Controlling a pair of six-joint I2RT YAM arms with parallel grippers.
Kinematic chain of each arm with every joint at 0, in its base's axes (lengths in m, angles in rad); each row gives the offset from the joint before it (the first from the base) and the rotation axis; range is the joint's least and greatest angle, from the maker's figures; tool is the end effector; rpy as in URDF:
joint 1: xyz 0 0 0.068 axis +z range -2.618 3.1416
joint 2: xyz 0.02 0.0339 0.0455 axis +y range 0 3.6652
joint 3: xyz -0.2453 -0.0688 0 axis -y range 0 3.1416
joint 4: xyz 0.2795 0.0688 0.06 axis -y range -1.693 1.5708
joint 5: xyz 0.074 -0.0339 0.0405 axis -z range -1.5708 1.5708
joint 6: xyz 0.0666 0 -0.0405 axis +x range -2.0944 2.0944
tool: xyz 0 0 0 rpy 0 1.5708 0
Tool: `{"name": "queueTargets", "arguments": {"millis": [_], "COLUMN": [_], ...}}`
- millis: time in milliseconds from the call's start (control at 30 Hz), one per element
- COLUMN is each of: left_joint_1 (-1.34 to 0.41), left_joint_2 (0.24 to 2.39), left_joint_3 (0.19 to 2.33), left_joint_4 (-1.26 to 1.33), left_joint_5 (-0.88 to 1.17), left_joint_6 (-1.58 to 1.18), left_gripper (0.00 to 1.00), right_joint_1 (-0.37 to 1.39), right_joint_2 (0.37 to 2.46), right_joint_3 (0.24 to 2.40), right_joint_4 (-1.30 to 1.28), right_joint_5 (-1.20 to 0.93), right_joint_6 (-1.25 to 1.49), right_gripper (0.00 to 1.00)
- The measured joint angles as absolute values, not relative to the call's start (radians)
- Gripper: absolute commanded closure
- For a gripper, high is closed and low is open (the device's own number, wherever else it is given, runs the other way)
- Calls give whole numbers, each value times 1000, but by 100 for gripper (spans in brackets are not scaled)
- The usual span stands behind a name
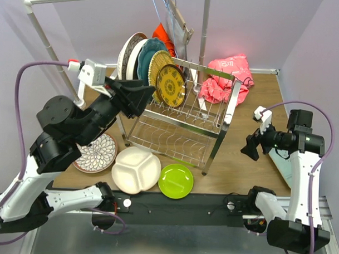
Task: Load the plates into the dish rack
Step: Grab a plate with the right arm
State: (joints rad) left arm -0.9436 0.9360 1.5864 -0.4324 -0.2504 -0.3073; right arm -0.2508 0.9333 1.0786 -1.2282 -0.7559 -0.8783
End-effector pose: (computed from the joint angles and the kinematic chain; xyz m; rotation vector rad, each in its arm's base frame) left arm 0.1283 -0.1489 0.5580 0.2291 1.3966 -0.8771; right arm 0.2044 -0.0052 0.3023 -0.9267 2.1191 0.4655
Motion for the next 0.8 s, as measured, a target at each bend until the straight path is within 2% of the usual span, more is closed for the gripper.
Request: {"name": "queueTargets", "arguments": {"millis": [167, 367, 600, 800], "left_joint_1": [-944, -944, -944, -944], "left_joint_2": [836, 791, 857, 943], "left_joint_3": [1504, 1441, 1467, 1536], "left_joint_4": [-444, -418, -394, -385], "left_joint_5": [-200, -188, -176, -157], "left_joint_6": [-356, -387, -361, -313], "left_gripper": [44, 44, 43, 43], "right_joint_1": [-251, -251, -251, -251], "right_joint_2": [943, 993, 933, 887], "right_joint_3": [1013, 927, 685, 508], "right_joint_4": [-1182, -1059, -864, -716], "right_joint_5": [-635, -358, 14, 216], "right_joint_6": [-844, -748, -710, -716], "right_gripper": [5, 4, 4, 11]}}
